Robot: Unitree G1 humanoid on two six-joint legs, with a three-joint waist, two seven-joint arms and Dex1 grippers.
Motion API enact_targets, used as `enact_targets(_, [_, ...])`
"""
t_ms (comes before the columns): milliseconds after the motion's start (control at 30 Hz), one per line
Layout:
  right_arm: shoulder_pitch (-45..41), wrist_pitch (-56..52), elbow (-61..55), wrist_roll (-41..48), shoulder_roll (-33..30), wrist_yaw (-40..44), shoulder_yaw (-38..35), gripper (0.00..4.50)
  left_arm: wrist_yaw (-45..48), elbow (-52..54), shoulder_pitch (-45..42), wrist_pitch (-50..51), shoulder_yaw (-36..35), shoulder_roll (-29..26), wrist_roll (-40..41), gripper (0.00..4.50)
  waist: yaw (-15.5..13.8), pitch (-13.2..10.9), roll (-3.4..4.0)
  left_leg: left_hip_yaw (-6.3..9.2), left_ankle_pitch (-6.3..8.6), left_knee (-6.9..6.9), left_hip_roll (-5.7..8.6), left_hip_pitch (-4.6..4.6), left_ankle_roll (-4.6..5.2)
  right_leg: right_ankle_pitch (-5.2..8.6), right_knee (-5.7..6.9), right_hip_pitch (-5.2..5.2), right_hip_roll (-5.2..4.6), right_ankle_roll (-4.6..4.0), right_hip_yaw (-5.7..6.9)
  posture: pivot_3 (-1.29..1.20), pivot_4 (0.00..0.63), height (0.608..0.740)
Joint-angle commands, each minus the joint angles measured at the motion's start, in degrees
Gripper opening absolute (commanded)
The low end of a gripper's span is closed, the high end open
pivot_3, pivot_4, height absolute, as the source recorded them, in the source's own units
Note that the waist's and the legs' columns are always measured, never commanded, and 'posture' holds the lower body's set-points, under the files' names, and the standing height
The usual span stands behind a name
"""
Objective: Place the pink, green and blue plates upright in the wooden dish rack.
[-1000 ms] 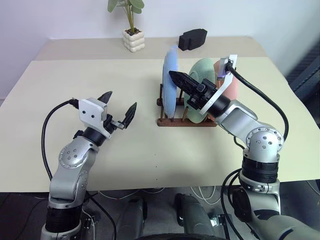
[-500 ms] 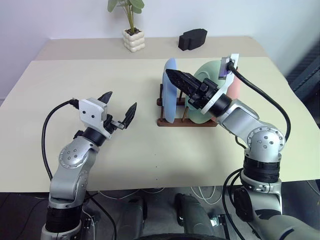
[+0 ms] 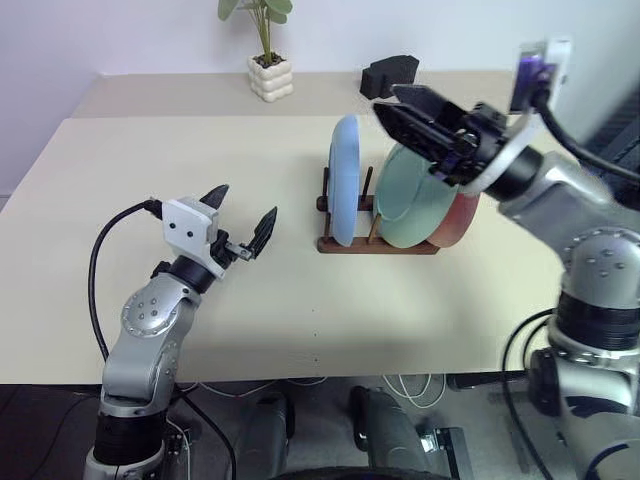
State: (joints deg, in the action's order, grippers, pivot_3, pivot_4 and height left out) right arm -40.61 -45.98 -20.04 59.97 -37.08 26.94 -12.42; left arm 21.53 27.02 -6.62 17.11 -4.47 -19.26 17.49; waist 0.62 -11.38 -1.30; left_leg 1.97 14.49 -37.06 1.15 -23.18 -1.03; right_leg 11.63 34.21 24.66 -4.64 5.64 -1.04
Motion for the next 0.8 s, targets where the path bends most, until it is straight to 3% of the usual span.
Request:
enact_targets(33, [3.3, 2.8, -0.8, -5.0, -8.3, 8.6, -3.2, 0.96, 3.3, 1.8, 1.1, 0.5, 3.0, -0.8, 1.2, 4.50, -0.2, 0.0, 0.00, -0.01, 0.04, -0.01, 0.01, -0.08, 0.07, -0.02, -0.08, 0.02, -0.02, 0.03, 0.00, 0.00, 0.150, 0.734])
enact_targets(67, [5.2, 3.7, -1.4, -7.0, -11.2, 11.1, -3.1, 0.32, 4.3, 2.0, 1.3, 0.9, 3.9, -1.0, 1.6, 4.50, -0.2, 0.0, -0.01, -0.02, 0.09, -0.03, 0.03, -0.14, 0.16, -0.01, -0.15, 0.04, -0.03, 0.05, 0.00, 0.00, 0.150, 0.734])
enact_targets(100, [7.0, 4.6, -1.9, -8.9, -13.6, 13.1, -3.1, 0.03, 5.1, 2.2, 1.5, 1.3, 4.6, -1.2, 2.1, 4.50, -0.2, 0.0, 0.00, -0.06, 0.13, -0.04, 0.03, -0.15, 0.22, -0.01, -0.18, 0.05, -0.05, 0.05, -0.01, 0.00, 0.150, 0.734])
enact_targets(367, [23.0, 11.1, -5.5, -19.8, -25.6, 24.6, -7.4, 0.03, 11.1, 2.1, 1.6, 4.5, 7.4, -2.4, 6.3, 4.50, -0.1, 0.0, 0.01, -0.11, 0.15, -0.13, 0.00, -0.14, 0.25, -0.03, -0.09, 0.10, -0.02, 0.06, -0.02, 0.00, 0.150, 0.734])
enact_targets(800, [28.9, 12.7, -6.1, -29.5, -25.6, 23.4, -4.9, 0.03, 18.1, -1.8, 4.6, 0.0, 7.8, -3.9, 6.8, 4.50, -0.2, 0.0, 0.05, -0.15, 0.14, -0.20, 0.01, -0.14, 0.25, -0.05, -0.10, 0.10, -0.05, 0.03, -0.05, 0.00, 0.150, 0.734])
